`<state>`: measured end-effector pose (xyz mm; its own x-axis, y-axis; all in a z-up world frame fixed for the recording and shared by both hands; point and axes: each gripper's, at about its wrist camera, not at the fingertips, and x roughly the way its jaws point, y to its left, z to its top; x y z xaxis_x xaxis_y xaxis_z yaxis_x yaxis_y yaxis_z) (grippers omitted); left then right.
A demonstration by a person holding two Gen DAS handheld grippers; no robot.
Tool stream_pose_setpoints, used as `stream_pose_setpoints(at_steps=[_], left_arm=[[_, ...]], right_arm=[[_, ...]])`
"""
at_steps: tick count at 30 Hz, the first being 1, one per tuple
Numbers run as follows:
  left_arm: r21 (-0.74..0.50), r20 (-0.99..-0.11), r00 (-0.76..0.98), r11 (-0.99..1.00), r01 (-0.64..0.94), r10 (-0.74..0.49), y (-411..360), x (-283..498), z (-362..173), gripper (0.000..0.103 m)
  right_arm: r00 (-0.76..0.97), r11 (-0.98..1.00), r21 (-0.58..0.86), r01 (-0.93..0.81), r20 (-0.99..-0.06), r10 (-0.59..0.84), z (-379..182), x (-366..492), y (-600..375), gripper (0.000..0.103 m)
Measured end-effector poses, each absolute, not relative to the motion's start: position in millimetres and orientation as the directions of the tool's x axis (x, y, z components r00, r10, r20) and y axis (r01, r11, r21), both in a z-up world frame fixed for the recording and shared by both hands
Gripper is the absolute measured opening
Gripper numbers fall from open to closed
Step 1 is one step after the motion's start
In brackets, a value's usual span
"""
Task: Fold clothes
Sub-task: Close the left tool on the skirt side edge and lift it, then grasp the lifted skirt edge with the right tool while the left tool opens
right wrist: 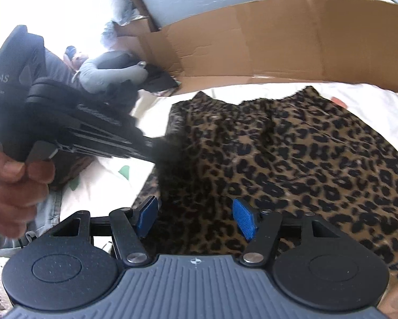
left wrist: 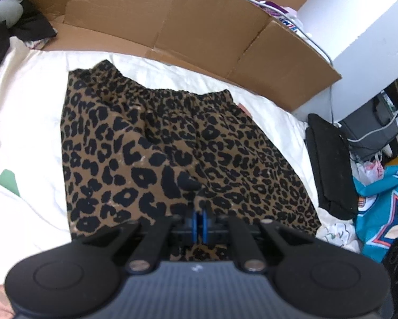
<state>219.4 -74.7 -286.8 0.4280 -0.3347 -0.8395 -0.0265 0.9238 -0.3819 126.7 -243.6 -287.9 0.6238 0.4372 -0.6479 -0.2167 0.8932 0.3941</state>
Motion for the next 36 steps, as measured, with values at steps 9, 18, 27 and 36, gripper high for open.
stream_pose_setpoints(at_steps=[9, 18, 27, 36], left_arm=[[-0.412, -0.831, 0.414, 0.911, -0.013, -0.37, -94, 218, -284, 0.005], [-0.424, -0.828, 0.41, 0.906, -0.012, -0.382, -103, 217, -283, 0.005], [-0.435, -0.824, 0.406, 0.9, -0.01, -0.394, -103, 213, -281, 0.006], [-0.458, -0.788, 0.447, 0.888, 0.034, -0.423, -98, 207, -263, 0.04]], right_arm=[[0.656, 0.911, 0.369, -0.185, -0.644, 0.394, -291, 138, -229, 0.06], [0.676, 0.92, 0.365, -0.143, -0.642, 0.361, -302, 144, -226, 0.044], [0.693, 0.922, 0.368, -0.117, -0.635, 0.341, -305, 147, -225, 0.005], [0.705, 0.926, 0.373, -0.066, -0.639, 0.308, -303, 142, -250, 0.001]])
